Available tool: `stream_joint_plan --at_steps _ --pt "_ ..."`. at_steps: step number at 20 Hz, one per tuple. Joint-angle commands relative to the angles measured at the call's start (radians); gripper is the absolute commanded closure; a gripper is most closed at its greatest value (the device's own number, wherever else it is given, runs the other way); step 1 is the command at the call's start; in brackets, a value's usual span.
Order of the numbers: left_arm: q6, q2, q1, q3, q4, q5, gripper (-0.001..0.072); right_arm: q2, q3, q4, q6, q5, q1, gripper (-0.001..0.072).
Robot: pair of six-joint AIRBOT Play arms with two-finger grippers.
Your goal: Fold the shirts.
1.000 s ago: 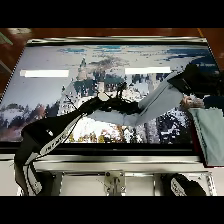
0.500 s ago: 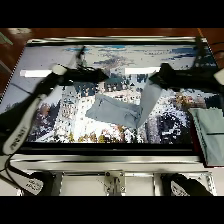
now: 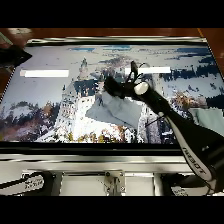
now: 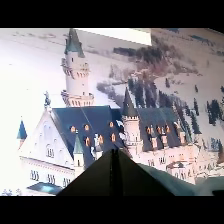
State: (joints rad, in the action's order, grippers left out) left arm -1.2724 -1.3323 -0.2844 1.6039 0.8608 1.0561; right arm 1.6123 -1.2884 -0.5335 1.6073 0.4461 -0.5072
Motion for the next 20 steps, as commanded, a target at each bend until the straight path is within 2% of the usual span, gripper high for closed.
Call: stream_joint_plan --at_steps 1,2,3,4,5,8,12,14,15,17,20 --pt "0.006 0.045 -0.043 0.0 0.023 0.083 0.0667 0.128 0.0 0.167 -0.004 -0.094 -0.074 0.062" --pt "0.008 0.044 -0.035 -0.003 0.023 0.092 0.0667 0.142 -0.001 0.198 -0.004 -0.091 -0.074 0.0618" --pt "0.008 0.044 -0.024 -0.012 0.023 0.092 0.0667 0.148 -0.001 0.226 -0.004 -0.089 -0.074 0.0422" --pt "0.008 0.044 -0.012 -0.023 0.023 0.086 0.0667 0.148 -0.001 0.234 -0.011 -0.09 -0.074 0.0195" --pt "0.008 0.044 0.0 -0.035 0.023 0.079 0.0667 0.142 -0.001 0.238 -0.034 -0.078 -0.069 0.0149" --pt "0.008 0.043 0.023 -0.072 0.023 0.071 0.0667 0.103 0.0 0.184 -0.106 0.106 -0.01 0.0149" --pt "0.007 0.044 0.023 -0.089 0.023 0.073 0.0667 0.004 0.0 -0.19 -0.064 0.52 0.17 0.0144" --pt "0.007 0.044 0.023 -0.089 0.023 0.084 0.0667 -0.044 0.0 -0.393 -0.021 0.703 0.281 0.0042" --pt "0.007 0.044 0.023 -0.089 0.023 0.093 0.0667 -0.056 0.0 -0.485 -0.008 0.779 0.335 0.0042" --pt "0.007 0.044 0.023 -0.089 0.023 0.114 0.0667 -0.056 0.018 -0.564 0.005 0.845 0.417 0.0042" --pt "0.006 0.044 0.03 -0.089 0.022 0.131 0.0667 -0.055 0.119 -0.497 -0.013 0.731 0.457 0.0042"
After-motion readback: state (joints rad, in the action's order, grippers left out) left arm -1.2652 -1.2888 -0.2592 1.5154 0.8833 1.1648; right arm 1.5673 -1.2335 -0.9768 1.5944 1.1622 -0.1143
